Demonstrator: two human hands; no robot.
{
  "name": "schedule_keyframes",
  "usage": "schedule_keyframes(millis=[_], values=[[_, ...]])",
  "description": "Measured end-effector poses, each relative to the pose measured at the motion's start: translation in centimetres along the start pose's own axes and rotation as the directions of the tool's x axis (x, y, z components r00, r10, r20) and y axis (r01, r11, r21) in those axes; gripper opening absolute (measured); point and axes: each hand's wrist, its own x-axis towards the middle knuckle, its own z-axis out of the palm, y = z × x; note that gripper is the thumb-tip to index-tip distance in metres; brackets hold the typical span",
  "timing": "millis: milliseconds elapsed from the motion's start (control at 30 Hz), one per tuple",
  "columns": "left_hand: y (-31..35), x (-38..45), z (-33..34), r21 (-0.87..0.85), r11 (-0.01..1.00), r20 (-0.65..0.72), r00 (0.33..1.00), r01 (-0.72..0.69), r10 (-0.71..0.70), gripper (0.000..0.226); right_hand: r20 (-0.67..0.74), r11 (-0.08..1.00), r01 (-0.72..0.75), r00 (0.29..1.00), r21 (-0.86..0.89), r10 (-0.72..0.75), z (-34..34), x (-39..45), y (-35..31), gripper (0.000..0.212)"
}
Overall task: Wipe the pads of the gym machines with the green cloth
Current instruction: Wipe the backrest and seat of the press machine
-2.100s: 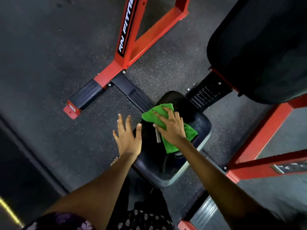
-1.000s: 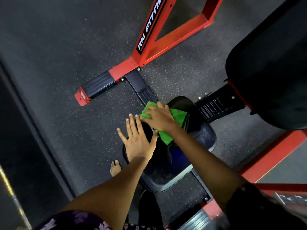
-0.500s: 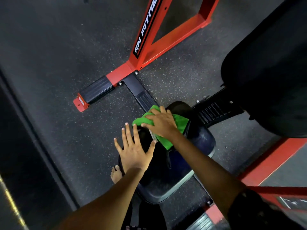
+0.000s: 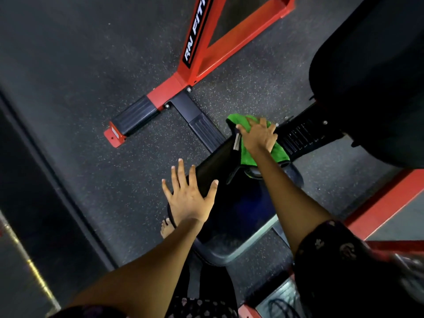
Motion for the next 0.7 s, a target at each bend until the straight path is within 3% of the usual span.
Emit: schedule_keyframes(millis=[467,600,700], values=[[0.1,-0.3,-0.5,0.005,1.000,0.087,0.996,0.015,-0.015,0.087,-0.022,0.920,-0.360,0.930,0.153,0.367,1.3,-3.0,5.3,0.063],[0.1,-0.3,-0.7,0.013,1.000,0.116,0.993,0.021,-0.022,0.088,-0.016,0.961,-0.247,0.968,0.123,0.250,1.6,-5.9,3.6,0.081],[0.1,-0.4,-0.8,0.004,1.000,0.120,0.992,0.029,-0.029,0.088,-0.052,0.999,-0.047,0.997,0.023,0.048,2.5,-9.4,3.5,0.076]])
